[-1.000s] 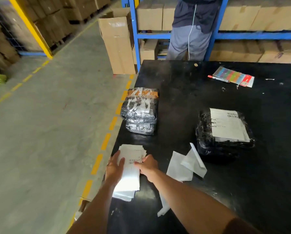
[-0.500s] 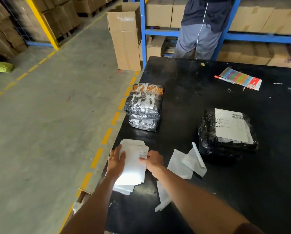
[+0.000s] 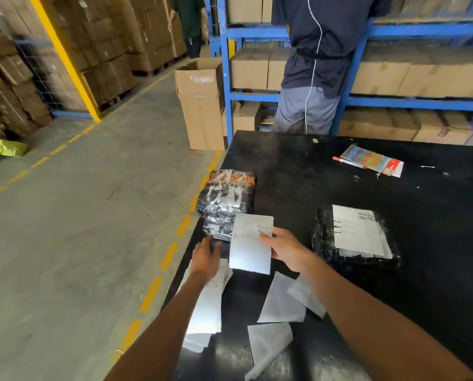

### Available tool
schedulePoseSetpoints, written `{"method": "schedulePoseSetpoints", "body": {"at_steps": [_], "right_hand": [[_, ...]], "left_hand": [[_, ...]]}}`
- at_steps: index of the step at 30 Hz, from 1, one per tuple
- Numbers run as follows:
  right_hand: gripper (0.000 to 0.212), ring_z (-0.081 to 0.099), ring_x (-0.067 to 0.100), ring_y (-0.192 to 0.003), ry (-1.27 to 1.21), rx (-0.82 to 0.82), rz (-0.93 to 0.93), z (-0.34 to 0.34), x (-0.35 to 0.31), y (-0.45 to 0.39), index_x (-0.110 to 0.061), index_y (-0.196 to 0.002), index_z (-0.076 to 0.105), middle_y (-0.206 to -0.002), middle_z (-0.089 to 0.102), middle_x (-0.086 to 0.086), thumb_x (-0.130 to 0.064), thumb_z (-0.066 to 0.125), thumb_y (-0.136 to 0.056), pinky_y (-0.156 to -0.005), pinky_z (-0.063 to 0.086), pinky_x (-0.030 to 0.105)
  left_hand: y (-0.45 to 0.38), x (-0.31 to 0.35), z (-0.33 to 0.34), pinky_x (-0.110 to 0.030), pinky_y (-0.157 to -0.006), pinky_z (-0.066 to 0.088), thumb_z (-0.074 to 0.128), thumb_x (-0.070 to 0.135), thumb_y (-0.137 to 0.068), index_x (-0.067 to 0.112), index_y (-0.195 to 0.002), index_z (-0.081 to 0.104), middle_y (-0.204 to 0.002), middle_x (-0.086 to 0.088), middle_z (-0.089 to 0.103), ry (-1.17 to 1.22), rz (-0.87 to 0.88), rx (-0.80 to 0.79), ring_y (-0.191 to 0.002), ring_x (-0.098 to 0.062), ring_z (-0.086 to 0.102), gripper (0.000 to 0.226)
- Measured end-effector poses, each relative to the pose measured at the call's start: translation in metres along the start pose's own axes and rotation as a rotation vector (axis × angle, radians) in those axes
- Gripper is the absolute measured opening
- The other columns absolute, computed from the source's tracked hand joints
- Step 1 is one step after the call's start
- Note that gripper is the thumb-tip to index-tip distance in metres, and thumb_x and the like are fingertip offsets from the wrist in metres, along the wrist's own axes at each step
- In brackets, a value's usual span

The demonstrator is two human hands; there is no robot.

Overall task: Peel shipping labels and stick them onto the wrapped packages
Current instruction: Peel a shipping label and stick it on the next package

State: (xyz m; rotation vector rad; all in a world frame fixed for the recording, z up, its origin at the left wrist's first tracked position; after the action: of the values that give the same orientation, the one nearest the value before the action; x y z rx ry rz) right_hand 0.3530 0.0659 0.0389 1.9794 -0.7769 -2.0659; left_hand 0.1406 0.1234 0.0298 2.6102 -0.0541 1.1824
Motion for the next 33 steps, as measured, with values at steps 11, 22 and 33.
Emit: {"method": "schedulePoseSetpoints", "body": {"at_steps": [11,22,33], "right_hand": [[0.022,0.066,0.01,-0.096,0.125,0.236,-0.421,-0.059,-0.115,0.034,-0.016,-0.113,0.061,-0.107,0.068,-0.004,-0.02,0.067,-0.092,-0.073,0.054,0.024],[0.013,0.07,0.012,-0.087,-0.018,0.106,-0.5,-0.06,-0.156,0.043,-0.017,-0.105,0.067,-0.097,0.074,-0.006,-0.022,0.057,-0.098,-0.071,0.057,0.021],[0.013,0.071,0.022,-0.078,0.252,0.144,-0.629,-0.068,-0.166,0.046,-0.008,-0.104,0.068,-0.096,0.074,0.005,-0.014,0.061,-0.095,-0.07,0.056,0.027]], "left_hand": [[0.005,0.139,0.013,-0.041,-0.082,0.06,0.067,0.028,-0.091,0.021,-0.113,0.069,-0.109,-0.003,0.074,0.697,0.122,-0.258,-0.098,-0.025,0.071,0.024],[-0.011,0.176,-0.021,-0.049,-0.08,0.059,0.072,0.026,-0.086,0.018,-0.109,0.069,-0.106,-0.003,0.075,0.73,0.174,-0.149,-0.093,-0.03,0.071,0.024],[-0.011,0.18,-0.025,-0.047,-0.079,0.06,0.078,0.027,-0.08,0.017,-0.107,0.068,-0.102,-0.003,0.075,0.69,0.173,-0.086,-0.091,-0.028,0.071,0.03]]}}
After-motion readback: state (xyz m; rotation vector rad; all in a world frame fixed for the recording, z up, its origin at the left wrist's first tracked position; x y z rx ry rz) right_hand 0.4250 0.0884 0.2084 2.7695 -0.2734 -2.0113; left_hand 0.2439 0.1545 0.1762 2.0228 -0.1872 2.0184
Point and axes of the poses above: each hand's wrist, its own y-axis away from the middle knuckle, its own z-axis out of the palm, x = y × z, the point moved 9 cm from there along -y, towards the middle knuckle
